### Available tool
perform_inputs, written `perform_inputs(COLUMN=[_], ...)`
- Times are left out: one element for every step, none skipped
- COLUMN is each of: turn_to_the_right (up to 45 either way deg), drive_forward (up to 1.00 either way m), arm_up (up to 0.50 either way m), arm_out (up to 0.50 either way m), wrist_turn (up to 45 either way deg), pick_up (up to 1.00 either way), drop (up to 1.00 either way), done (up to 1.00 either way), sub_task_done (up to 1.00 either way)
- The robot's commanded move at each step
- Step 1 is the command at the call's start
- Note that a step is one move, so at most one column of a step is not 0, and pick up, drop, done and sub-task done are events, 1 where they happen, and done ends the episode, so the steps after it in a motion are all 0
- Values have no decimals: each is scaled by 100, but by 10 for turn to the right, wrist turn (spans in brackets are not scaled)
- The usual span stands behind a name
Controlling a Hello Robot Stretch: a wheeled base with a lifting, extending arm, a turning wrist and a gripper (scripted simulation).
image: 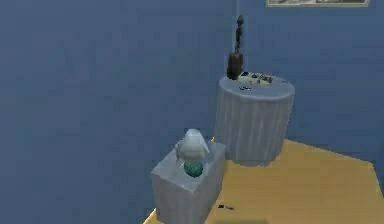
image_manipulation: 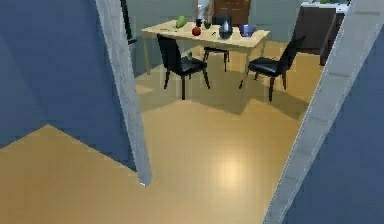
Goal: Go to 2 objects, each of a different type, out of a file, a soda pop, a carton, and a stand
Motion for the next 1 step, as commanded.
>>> perform_inputs(turn_to_the_right=[450], drive_forward=[0], arm_up=[0], arm_out=[0], wrist_turn=[0], pick_up=[0], drop=[0], done=[0], sub_task_done=[0])
